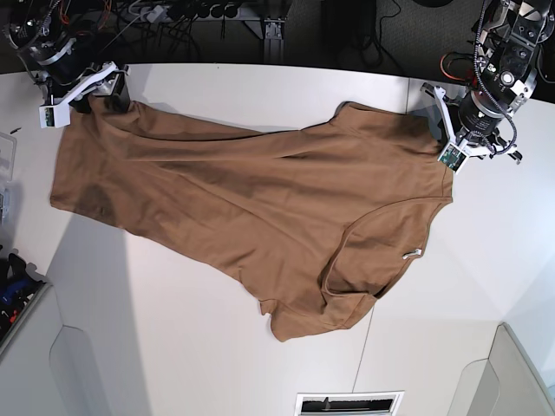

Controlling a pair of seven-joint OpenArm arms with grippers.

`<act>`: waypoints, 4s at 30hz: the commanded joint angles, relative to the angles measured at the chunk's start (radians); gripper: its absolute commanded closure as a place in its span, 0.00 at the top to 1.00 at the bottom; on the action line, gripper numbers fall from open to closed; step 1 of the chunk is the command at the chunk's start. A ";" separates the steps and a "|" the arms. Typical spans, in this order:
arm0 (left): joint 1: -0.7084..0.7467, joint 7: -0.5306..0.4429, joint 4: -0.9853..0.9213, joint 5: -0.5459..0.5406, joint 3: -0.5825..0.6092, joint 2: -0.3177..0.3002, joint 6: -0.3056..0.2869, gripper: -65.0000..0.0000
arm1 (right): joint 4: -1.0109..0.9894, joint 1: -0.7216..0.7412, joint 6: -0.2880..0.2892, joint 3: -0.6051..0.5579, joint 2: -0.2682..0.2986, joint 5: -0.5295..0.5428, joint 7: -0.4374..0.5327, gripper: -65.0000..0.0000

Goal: Layout the t-shirt on the table in an organized manner, then fold the t-shirt properly
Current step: 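Hold the shirt with both grippers and spread it flat, then regrasp the shirt edge with the left gripper, then lift and swing the shirt with the left gripper, folding it lengthwise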

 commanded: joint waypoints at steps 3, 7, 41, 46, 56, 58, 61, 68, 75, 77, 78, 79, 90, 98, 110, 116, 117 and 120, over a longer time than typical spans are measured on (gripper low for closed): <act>-0.003 -0.012 0.014 0.005 -0.008 -0.016 0.003 0.14 | 0.029 0.002 -0.002 0.007 0.008 0.031 0.022 0.30; -0.003 0.005 0.003 0.005 -0.008 -0.016 -0.001 0.17 | 0.063 0.002 -0.001 0.007 0.008 0.039 0.022 0.25; -0.006 -0.174 -0.037 -0.037 -0.024 0.089 -0.005 0.00 | 0.211 0.002 0.001 0.008 0.008 0.039 0.008 0.00; -0.006 -0.198 -0.032 -0.168 -0.132 0.101 -0.076 0.00 | 0.222 0.002 0.001 0.039 0.008 0.042 -0.008 0.00; -0.002 -0.109 -0.015 -0.521 -0.424 0.145 -0.383 0.00 | 0.284 0.002 0.021 0.166 0.008 0.168 -0.072 0.00; -0.002 -0.084 -0.005 -0.558 -0.459 0.144 -0.422 0.00 | 0.285 0.002 0.021 0.169 0.008 0.167 -0.072 0.00; 0.002 0.027 -0.001 -0.562 -0.468 0.144 -0.554 0.00 | 0.285 0.001 0.021 0.168 0.008 0.167 -0.076 0.00; 0.081 0.082 -0.001 -0.533 -0.464 0.131 -0.601 0.09 | 0.284 0.001 0.021 0.168 0.008 0.170 -0.071 0.00; 0.083 -0.101 -0.001 -0.302 -0.462 0.084 -0.601 0.46 | 0.284 0.002 0.021 0.168 0.008 0.171 -0.070 0.00; 0.083 -0.142 -0.001 -0.265 -0.443 0.056 -0.601 0.46 | 0.283 0.002 0.021 0.168 0.008 0.171 -0.067 0.00; 0.083 -0.162 -0.001 -0.240 -0.424 0.042 -0.601 0.46 | 0.283 0.002 0.021 0.168 0.008 0.171 -0.067 0.00; 0.083 -0.187 -0.001 -0.207 -0.398 0.027 -0.601 0.46 | 0.283 0.002 0.021 0.168 0.008 0.171 -0.067 0.00; 0.012 -0.389 -0.034 0.199 -0.104 -0.014 -0.466 0.56 | 0.283 0.002 0.021 0.168 0.008 0.170 -0.064 0.00; -0.084 -0.418 -0.134 0.312 0.040 -0.014 -0.419 0.56 | 0.283 0.002 0.021 0.168 0.008 0.170 -0.064 0.00; -0.141 -0.368 -0.221 0.344 0.126 -0.014 -0.151 0.00 | 0.283 0.002 0.021 0.168 0.008 0.170 -0.065 0.00; -0.056 -0.272 0.030 0.269 0.005 -0.014 0.007 0.00 | 0.283 0.001 0.021 0.168 0.008 0.171 -0.068 0.00; -0.028 -0.272 0.088 0.258 -0.026 -0.014 0.007 0.00 | 0.283 0.001 0.021 0.168 0.008 0.174 -0.071 0.00; 0.051 -0.272 0.231 0.223 -0.124 -0.013 0.007 0.00 | 0.283 0.001 0.031 0.168 0.008 0.204 -0.084 0.00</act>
